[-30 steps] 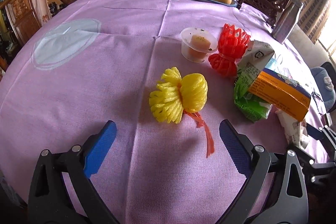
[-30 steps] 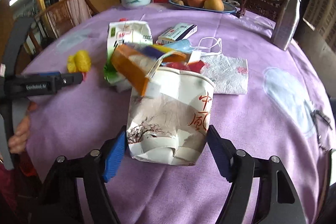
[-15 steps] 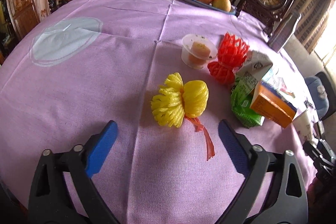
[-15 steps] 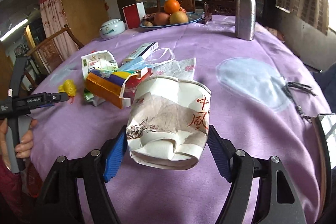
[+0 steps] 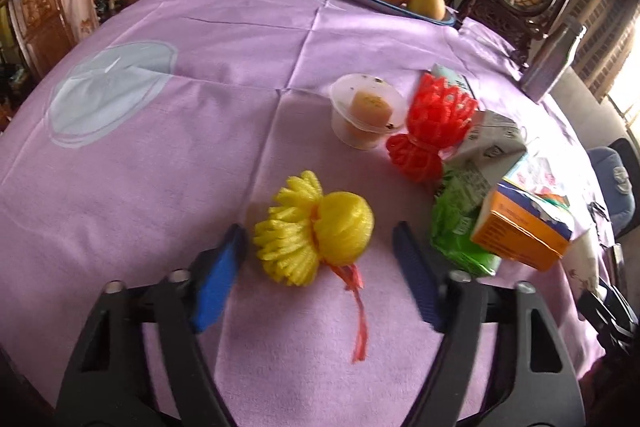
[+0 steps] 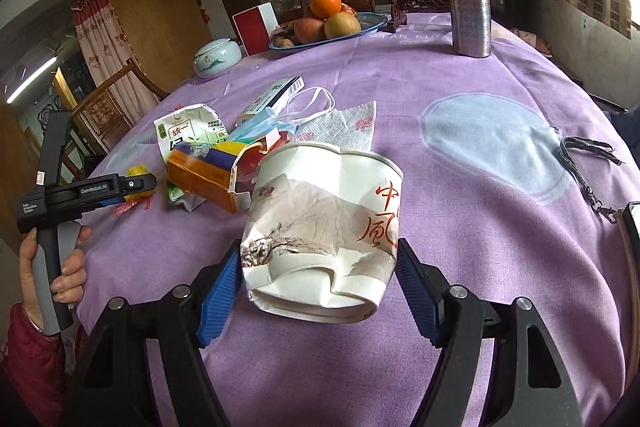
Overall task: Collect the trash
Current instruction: 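Grasp the yellow mesh fruit net with left gripper while right gripper grasps the white paper cup, then carry the net and cup to the red wastebasket and open both grippers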
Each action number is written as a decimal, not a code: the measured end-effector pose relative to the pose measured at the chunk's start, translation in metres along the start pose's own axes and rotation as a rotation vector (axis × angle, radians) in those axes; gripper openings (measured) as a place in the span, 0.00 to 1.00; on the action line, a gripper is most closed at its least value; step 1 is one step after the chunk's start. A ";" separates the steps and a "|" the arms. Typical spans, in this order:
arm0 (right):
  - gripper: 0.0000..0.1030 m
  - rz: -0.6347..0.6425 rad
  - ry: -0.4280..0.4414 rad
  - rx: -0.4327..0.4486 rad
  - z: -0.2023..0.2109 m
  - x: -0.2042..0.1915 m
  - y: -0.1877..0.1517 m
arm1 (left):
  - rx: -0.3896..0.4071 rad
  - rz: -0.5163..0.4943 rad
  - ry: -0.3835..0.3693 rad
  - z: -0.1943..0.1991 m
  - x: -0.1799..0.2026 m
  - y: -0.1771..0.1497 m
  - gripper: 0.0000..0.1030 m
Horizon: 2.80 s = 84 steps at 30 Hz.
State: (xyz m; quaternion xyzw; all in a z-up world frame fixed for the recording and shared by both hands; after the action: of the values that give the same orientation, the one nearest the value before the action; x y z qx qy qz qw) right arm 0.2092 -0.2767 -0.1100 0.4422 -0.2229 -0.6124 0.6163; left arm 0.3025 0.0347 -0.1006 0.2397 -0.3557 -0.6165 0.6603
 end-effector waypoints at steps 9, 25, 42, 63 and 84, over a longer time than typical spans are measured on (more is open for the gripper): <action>0.71 -0.018 0.008 0.007 0.001 0.001 0.001 | 0.116 -0.014 -0.091 0.030 0.004 -0.005 0.43; 0.71 -0.067 0.013 0.088 0.021 0.007 -0.002 | 0.266 0.022 -0.059 0.156 -0.028 -0.044 0.43; 0.71 0.031 0.182 0.170 0.088 -0.068 -0.003 | 0.321 0.219 0.201 0.263 -0.177 -0.129 0.44; 0.71 0.332 0.555 -0.053 0.060 -0.314 -0.071 | 0.233 0.557 0.548 0.282 -0.346 -0.262 0.91; 0.82 0.512 0.832 -0.417 0.006 -0.533 -0.210 | 0.262 0.674 0.753 0.318 -0.417 -0.300 0.93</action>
State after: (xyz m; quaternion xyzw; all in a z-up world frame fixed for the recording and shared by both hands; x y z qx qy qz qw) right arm 0.0064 0.2589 -0.1365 0.4473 0.0659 -0.2466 0.8572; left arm -0.1291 0.4466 -0.1989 0.3977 -0.2251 -0.1910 0.8687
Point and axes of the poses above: each gripper's, at about its wrist camera, not at the fingertips, and z roughly against the way its jaws point, x to its right, y to its top, the point moved 3 cm from there along -z, roughly the way its jaws point, and after that the axes turned 15 degrees about x, right-handed, at the moved point
